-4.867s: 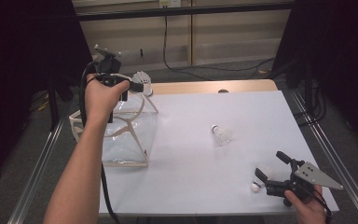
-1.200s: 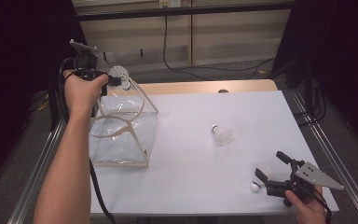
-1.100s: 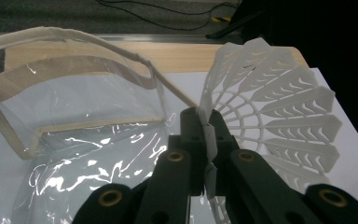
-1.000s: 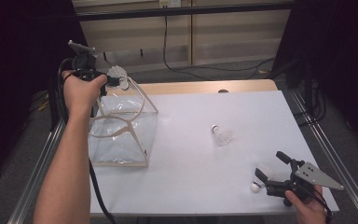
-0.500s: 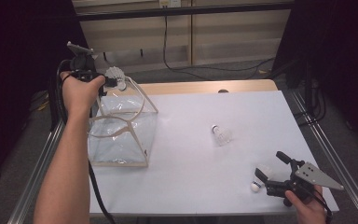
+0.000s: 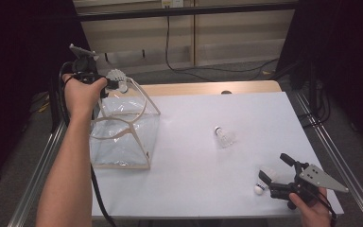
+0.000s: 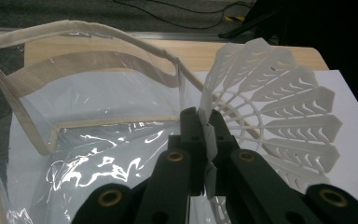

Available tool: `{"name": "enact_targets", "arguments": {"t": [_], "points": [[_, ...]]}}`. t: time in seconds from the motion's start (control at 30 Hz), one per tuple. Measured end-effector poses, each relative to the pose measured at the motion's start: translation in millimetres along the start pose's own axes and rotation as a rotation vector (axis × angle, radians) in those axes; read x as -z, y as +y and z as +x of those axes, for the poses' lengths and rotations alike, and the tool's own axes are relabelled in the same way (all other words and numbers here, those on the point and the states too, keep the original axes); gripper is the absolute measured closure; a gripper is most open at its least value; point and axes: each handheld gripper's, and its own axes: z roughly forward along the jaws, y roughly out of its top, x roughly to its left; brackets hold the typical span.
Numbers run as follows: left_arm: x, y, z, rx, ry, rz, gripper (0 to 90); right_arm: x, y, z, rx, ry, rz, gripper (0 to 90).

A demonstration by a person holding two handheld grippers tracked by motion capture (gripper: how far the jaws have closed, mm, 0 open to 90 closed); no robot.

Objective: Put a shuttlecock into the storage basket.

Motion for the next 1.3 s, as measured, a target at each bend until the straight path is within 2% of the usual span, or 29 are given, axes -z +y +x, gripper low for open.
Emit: {"name": "enact_targets", "arguments": {"t": [0.67,0.87,1.3], "points": [[-10.6,-0.8,4.7,0.015,0.002,0.008,89.1,0.0,0.0,-0.2,0.002,0.0,0.0,0.8],[-12.6,-0.8,6.3,0.019,0.02,0.005,89.1,0.2,0.0,0.0,0.0,0.001,-0.002,0.8],[-22.9,-4.4,13.5,0.032,0.025,0.018,89.1,0.2,-0.3,-0.2,-0.002,-0.003,0.0,0.8]]}}
